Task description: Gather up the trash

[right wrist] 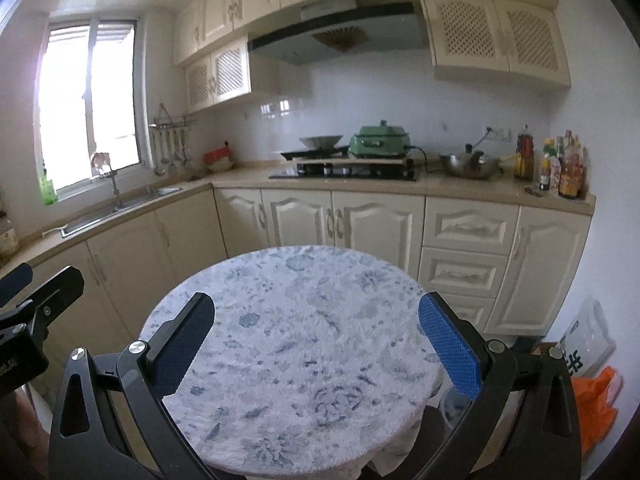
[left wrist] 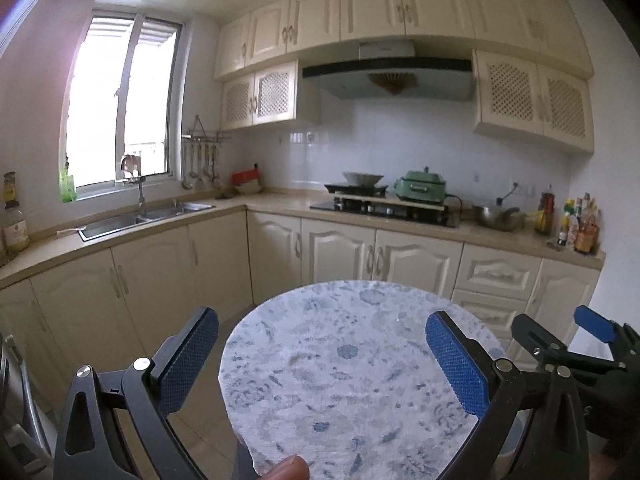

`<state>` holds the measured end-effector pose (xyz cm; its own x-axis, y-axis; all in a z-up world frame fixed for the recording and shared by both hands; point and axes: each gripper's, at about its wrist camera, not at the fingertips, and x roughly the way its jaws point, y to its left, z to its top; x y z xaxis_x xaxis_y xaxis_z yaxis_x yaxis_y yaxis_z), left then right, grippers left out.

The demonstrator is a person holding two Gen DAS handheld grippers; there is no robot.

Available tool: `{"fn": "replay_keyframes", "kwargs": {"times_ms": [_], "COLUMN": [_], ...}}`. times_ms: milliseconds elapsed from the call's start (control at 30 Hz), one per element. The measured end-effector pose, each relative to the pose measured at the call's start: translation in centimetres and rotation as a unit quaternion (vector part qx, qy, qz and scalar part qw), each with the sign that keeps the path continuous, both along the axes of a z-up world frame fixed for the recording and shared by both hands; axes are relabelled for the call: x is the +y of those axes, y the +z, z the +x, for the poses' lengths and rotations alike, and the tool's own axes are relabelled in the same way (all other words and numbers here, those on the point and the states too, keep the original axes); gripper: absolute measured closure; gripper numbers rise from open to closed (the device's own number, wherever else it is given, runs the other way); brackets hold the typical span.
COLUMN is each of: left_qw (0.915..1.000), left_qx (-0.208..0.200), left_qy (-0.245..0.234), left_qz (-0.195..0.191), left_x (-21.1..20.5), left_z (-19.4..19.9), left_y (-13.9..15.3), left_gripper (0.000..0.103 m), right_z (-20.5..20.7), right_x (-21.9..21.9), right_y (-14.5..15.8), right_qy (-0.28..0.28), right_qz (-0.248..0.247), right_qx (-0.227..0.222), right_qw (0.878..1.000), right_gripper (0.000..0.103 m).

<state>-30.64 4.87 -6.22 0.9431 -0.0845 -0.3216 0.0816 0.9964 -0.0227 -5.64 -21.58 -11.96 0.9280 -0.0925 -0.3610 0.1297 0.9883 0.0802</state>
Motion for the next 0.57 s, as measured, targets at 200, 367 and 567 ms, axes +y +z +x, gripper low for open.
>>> {"fn": "replay_keyframes", "kwargs": {"times_ms": [200,367,567], "left_qw": [1.0,1.0,0.9998], "left_qx": [-0.003,-0.006,-0.003], "left_qy": [0.007,0.004,0.001], "left_qz": [-0.003,0.001,-0.02], "left_x": [0.3,-0.1,0.1], "left_z": [-0.6,0.9,1.5], "left_y": [0.0,0.2,-0.3], "left_gripper": [0.001,0.001,0.001], "right_z": [-0.3,0.1,0.3], "right_x": [0.4,0.5,0.6], "right_y": [0.0,-0.4,-0.8], "right_qy": [0.007,0.012,0.01], "right_qz": [-0.001,-0.001,0.0], "right_qx": [-0.005,0.001,0.006], "right_qw": [1.0,1.0,1.0], "right_gripper": [0.0,0.0,0.0]}}
